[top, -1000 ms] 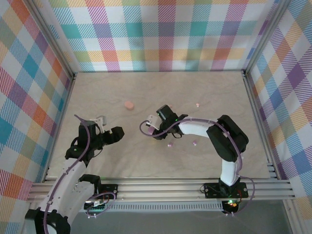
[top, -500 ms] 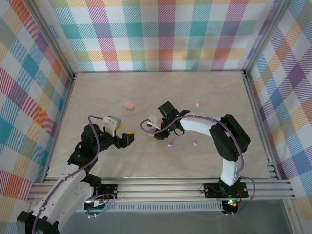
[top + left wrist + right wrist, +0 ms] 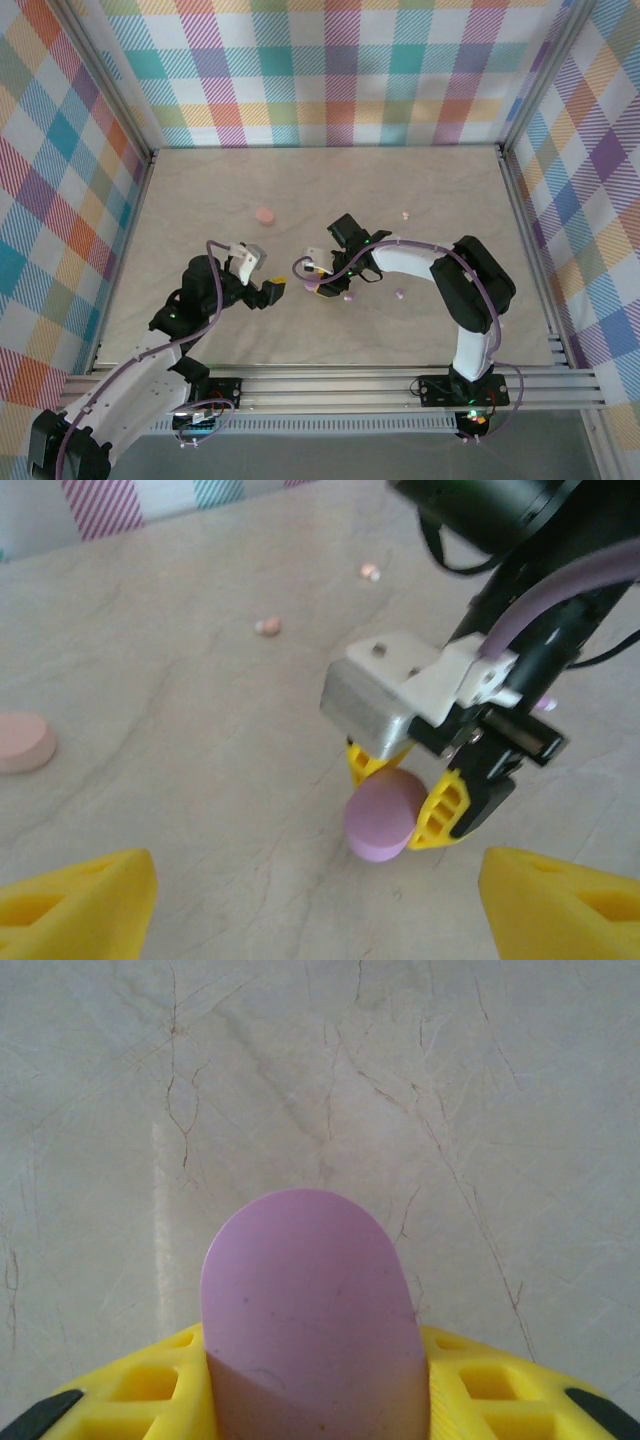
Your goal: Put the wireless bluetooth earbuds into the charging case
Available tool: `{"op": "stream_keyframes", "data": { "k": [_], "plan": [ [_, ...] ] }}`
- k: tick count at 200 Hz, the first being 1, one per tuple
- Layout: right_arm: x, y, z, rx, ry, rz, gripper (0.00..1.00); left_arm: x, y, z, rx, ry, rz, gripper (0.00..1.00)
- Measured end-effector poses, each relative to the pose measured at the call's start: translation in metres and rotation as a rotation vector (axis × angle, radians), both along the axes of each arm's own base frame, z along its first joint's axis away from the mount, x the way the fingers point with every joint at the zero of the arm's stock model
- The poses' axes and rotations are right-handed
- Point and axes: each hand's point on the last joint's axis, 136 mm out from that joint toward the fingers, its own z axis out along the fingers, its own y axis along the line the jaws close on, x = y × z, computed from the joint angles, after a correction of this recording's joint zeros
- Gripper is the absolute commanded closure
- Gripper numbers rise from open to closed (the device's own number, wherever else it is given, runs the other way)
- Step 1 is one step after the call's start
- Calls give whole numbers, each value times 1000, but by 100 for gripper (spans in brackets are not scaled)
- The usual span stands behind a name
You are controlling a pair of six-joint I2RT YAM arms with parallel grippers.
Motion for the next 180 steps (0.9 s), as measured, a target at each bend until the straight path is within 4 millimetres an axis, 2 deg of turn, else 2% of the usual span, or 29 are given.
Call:
{"op": "stream_keyframes", "data": {
  "k": [35,52,67,107,149,162,180],
  "plan": [
    [0,0,0,2,-6,12,92,-3,1,-14,24,34,-2,17],
    [-1,1,3,9,-5,15,93,-6,-2,-11,19,19,-26,17],
    [-3,2,13,29,-16,19,94,-11,-7,-5,5,-7,-69,18],
    [-14,2,79,137,-82,65,94,-31,-26,14,9,-94,-238,21],
    [-30,-1,151,224,-127,118,94,-36,-37,64,-3,-243,-336,26],
    [-37,-4,167,242,-133,129,94,-35,-42,74,-19,-275,-359,28],
    [-47,-10,182,259,-136,136,93,-33,-50,77,-40,-284,-395,30]
  ]
}}
